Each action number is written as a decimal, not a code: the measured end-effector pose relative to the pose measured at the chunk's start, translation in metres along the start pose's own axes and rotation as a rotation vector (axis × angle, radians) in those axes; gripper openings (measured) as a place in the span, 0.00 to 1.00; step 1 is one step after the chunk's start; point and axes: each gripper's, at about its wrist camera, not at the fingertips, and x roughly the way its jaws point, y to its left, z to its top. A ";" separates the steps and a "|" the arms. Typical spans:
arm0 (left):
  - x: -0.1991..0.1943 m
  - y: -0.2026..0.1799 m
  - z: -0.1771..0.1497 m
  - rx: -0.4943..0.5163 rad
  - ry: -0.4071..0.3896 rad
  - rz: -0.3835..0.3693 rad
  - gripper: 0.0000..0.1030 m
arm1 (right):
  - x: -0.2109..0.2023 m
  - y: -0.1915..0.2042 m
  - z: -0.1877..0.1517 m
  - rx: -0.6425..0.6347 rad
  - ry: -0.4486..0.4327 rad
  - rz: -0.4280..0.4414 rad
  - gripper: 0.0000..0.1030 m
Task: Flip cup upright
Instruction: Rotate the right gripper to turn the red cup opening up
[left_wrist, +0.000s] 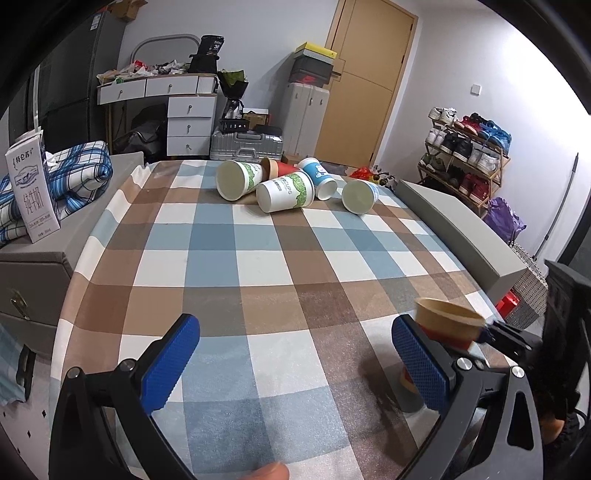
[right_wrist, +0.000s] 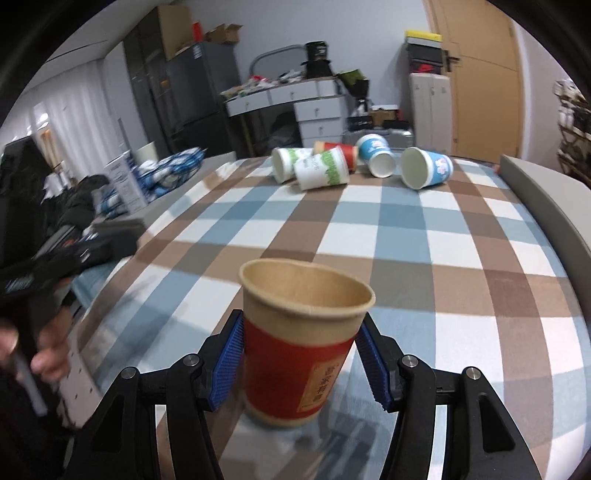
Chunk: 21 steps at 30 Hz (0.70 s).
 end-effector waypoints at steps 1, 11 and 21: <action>0.000 -0.001 0.000 0.001 0.000 -0.002 0.98 | -0.003 0.001 -0.002 -0.018 0.010 0.009 0.57; 0.002 0.007 0.002 -0.009 0.001 0.007 0.98 | -0.001 0.023 -0.001 -0.152 0.037 0.028 0.56; 0.001 0.020 0.005 -0.047 -0.010 0.021 0.98 | 0.047 0.019 0.035 -0.058 -0.055 -0.181 0.55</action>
